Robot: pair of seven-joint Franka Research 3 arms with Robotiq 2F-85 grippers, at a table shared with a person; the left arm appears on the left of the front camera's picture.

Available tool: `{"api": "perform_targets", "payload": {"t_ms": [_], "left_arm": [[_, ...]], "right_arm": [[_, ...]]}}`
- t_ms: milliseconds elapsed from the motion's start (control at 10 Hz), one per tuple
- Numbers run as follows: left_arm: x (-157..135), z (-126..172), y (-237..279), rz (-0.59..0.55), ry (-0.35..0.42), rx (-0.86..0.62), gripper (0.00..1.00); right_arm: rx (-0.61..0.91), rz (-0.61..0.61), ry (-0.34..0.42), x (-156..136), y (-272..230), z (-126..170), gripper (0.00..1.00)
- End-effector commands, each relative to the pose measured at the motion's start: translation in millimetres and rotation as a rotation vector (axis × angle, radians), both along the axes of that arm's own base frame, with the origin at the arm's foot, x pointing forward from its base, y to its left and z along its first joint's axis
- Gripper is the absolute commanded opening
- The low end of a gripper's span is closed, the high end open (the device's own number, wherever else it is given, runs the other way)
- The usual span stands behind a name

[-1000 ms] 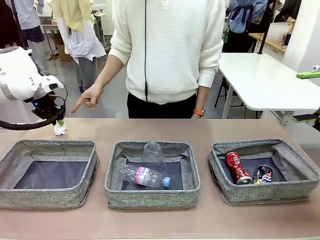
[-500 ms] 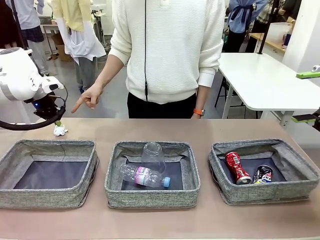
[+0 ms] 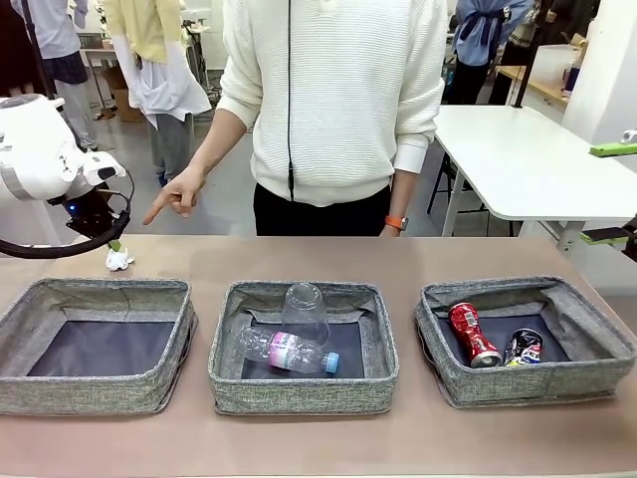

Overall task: Sort the waste into the appropriate baskets.
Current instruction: Pick up the waste item pointed out by the person.

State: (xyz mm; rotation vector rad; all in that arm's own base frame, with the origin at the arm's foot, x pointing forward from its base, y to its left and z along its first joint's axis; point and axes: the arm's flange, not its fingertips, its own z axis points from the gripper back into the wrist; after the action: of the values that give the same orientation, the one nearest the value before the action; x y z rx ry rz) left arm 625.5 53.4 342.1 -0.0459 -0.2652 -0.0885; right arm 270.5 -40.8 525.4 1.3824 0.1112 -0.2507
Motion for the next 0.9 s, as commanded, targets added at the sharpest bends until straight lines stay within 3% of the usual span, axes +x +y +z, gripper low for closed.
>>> {"api": "perform_targets", "payload": {"t_ms": [0, 200, 300, 700, 800], "left_arm": [[-23, 30, -10, 0.066, 0.044, -0.018, 0.00], [-73, 90, -36, 0.077, 0.012, 0.031, 0.00], [-90, 106, -44, 0.064, -0.005, 0.030, 0.00], [-139, 124, -62, 0.046, -0.049, 0.030, 0.00], [-155, 128, -65, 0.073, -0.021, 0.033, 0.00]], "right_arm": [[0.015, 0.008, -0.027, 2, -1, 4, 1.00], [0.015, 0.008, -0.027, 2, -1, 4, 1.00], [0.015, 0.008, -0.027, 2, -1, 4, 1.00], [0.015, 0.008, -0.027, 2, -1, 4, 1.00], [0.015, 0.008, -0.027, 2, -1, 4, 1.00]]}}
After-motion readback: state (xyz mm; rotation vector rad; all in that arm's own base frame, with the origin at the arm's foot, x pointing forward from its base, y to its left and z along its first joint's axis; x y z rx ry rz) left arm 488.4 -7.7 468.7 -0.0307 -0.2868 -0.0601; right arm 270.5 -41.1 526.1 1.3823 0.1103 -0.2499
